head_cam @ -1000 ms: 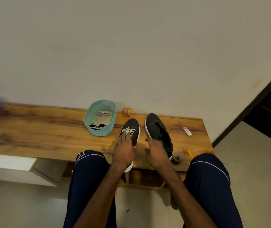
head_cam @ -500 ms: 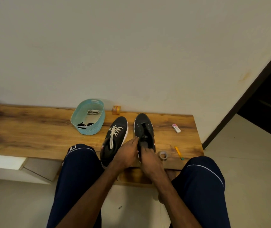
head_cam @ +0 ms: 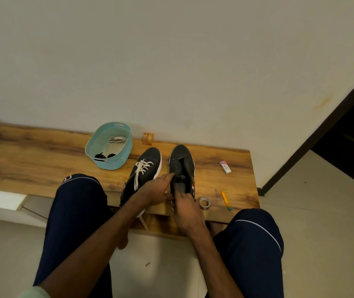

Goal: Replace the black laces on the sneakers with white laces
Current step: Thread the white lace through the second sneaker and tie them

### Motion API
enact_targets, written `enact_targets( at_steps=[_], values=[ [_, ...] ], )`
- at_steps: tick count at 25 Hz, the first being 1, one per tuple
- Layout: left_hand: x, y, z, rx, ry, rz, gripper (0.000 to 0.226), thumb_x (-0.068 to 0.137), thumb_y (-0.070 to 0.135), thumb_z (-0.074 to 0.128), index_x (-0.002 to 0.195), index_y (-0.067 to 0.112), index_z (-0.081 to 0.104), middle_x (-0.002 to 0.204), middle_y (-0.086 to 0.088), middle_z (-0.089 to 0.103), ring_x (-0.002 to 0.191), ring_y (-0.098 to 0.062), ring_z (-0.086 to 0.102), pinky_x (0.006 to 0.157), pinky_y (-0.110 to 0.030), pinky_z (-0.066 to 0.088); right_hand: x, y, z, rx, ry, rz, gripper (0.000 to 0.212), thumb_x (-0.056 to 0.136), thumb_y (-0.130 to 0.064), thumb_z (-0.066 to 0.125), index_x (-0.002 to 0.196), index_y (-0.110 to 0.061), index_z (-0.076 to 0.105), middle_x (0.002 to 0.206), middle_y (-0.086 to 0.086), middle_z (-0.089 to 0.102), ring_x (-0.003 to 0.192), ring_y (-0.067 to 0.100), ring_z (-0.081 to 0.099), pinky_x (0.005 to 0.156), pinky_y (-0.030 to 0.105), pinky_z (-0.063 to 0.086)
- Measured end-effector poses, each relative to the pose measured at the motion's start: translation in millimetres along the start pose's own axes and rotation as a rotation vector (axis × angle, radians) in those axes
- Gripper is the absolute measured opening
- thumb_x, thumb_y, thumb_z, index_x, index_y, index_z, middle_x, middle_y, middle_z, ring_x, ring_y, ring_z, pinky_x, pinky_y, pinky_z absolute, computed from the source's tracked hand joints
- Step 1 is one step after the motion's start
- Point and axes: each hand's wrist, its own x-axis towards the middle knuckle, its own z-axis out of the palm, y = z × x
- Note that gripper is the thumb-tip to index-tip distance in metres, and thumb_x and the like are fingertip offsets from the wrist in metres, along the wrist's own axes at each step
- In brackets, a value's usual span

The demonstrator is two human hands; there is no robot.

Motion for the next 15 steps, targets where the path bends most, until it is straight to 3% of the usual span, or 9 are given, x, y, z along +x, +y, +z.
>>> enact_targets(
  at_steps=[8,15],
  values=[
    [-10.7,-0.5,2.3,-0.036,0.092,0.025,0.073,0.093,0.018,0.058,0.155,0.015,0.021,0.151,-0.009,0.042,0.129,-0.026,0.05,0.103,-0.041,0.047,8.6,-11.4,-1.4,-0.058,0.071,-0.033,0.031,0.091,-0.015,0.057,0.122,-0.016,0.057,0.119,0.006,0.067,0.111,0.024,0.058,0.107,0.039,0.039],
    [-17.1,-52.4,-56.6,-0.139,0.232,-0.077,0.071,0.095,0.032,0.061,0.154,0.015,0.025,0.155,-0.007,0.038,0.137,-0.025,0.043,0.11,-0.041,0.04,17.8,-17.5,2.2,0.046,0.18,-0.04,0.038,0.099,-0.021,0.053,0.137,-0.019,0.053,0.139,0.0,0.055,0.128,0.017,0.045,0.111,0.032,0.035]
  ],
)
